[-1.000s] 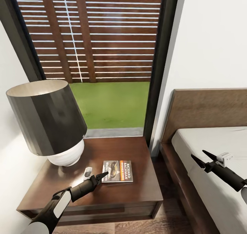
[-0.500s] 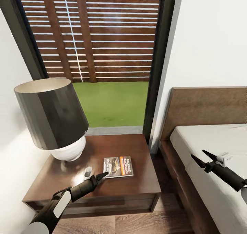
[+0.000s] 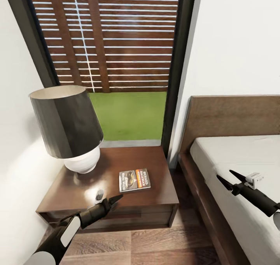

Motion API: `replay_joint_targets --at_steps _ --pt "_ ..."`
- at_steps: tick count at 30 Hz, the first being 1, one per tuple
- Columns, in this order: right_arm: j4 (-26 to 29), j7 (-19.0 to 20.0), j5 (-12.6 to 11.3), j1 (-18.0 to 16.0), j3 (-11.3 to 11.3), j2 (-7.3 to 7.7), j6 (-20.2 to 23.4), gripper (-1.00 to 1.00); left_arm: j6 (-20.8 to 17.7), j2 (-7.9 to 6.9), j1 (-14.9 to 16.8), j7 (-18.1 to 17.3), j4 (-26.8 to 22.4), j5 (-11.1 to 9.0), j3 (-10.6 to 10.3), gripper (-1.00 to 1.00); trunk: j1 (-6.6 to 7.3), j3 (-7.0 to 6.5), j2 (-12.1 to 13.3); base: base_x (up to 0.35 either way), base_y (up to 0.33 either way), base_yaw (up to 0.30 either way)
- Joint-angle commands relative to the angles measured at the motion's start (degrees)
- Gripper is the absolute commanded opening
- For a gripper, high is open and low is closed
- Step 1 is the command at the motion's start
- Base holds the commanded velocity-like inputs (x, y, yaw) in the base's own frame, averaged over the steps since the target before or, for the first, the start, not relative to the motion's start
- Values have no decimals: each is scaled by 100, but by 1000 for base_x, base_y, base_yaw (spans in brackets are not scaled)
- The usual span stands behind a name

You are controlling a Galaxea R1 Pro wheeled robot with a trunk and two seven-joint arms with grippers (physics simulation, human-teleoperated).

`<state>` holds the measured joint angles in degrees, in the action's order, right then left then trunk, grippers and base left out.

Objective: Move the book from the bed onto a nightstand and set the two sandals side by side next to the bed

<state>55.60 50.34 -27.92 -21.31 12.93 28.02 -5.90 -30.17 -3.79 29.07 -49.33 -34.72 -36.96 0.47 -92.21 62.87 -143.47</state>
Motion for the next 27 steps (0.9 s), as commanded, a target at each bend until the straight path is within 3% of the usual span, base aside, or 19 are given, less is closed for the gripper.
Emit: replay_joint_targets --at_steps 1,10,18,27 --pt "-6 23 -24 -4 -1 2 -8 100 -45 0 2 -7 1 -29 5 100 5 5 -2 -276 0 0" --pt "-12 22 -27 -1 -1 2 -8 100 -44 1 2 -7 1 -27 4 100 5 5 -2 -84 0 0" --pt "-7 20 -28 -5 -1 1 -8 100 -43 1 2 -7 1 -24 -3 100 5 5 -2 -272 0 0" --pt "-13 23 -26 -4 -1 2 -9 100 -43 1 2 -7 1 -25 -3 100 5 5 -2 -68 0 0"
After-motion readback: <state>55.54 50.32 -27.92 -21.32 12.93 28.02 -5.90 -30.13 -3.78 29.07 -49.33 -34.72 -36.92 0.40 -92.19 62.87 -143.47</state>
